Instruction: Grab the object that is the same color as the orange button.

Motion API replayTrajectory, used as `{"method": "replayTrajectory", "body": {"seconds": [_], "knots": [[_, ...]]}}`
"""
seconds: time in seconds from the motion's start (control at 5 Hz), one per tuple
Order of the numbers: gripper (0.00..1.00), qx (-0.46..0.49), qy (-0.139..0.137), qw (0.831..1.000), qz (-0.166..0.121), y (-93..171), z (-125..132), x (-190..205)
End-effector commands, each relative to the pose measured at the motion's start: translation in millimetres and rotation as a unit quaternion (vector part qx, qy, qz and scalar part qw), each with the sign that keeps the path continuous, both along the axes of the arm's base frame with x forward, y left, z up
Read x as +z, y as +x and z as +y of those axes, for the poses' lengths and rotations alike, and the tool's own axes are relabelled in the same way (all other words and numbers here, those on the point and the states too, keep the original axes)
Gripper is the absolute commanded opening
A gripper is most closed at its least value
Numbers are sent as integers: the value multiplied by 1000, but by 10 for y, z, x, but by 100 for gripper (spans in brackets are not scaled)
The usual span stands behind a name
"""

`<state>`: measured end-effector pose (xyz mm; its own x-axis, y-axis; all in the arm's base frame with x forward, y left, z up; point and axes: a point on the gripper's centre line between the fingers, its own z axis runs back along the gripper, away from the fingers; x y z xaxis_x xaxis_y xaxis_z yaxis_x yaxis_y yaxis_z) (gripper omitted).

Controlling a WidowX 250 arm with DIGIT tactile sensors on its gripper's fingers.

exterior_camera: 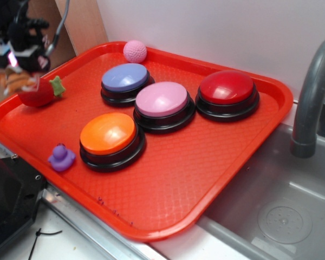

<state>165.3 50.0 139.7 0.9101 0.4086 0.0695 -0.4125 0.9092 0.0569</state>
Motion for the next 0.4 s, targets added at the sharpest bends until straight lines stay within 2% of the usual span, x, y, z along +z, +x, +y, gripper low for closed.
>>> {"method": "replayTrajectory", "body": {"seconds": [0.0, 0.2], "knots": [[0, -89, 11, 995, -34, 227, -272, 536], [0, -92, 14, 995, -20, 260, -249, 533]]}}
